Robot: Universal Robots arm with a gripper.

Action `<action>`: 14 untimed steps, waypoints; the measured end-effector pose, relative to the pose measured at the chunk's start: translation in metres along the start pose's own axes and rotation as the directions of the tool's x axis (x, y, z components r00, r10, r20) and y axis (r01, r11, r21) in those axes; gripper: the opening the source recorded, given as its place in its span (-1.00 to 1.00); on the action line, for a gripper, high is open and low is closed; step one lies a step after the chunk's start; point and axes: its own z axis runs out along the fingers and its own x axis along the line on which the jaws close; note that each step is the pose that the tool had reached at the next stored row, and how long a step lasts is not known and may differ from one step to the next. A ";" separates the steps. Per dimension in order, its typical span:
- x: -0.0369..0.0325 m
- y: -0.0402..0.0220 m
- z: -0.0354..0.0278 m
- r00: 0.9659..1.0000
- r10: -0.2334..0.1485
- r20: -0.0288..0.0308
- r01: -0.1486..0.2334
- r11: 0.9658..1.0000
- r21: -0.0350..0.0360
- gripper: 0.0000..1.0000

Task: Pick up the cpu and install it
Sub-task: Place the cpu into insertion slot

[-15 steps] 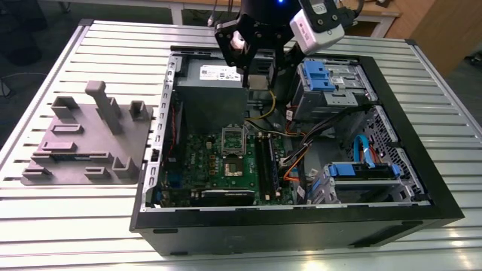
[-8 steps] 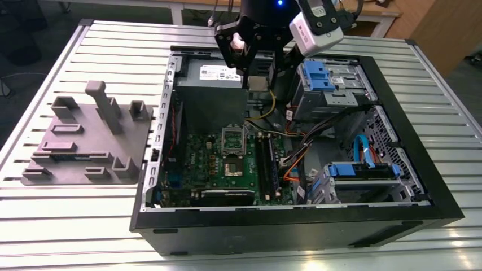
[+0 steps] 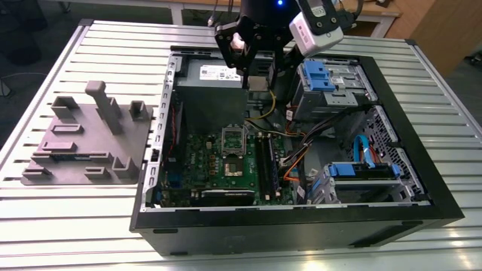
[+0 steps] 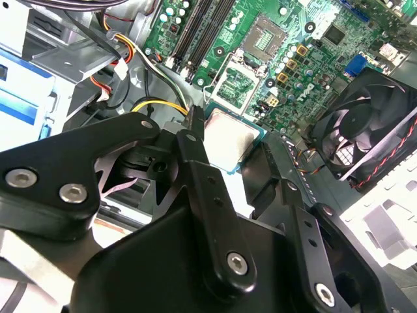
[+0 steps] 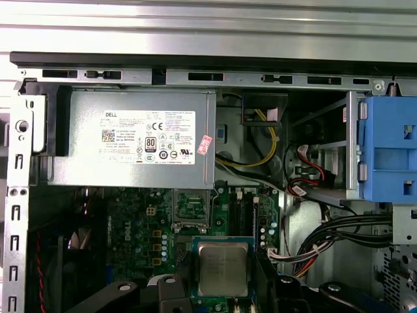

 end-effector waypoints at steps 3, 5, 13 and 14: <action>0.0001 -0.0002 0.0016 1.000 0.000 0.000 0.000 1.000 0.000 -0.06; 0.0000 -0.0020 0.0035 1.000 0.000 0.000 0.000 1.000 0.000 -0.06; 0.0002 -0.0040 0.0131 1.000 -0.001 0.000 0.001 1.000 0.000 -0.06; 0.0002 -0.0040 0.0133 1.000 -0.001 0.000 0.001 1.000 0.000 -0.06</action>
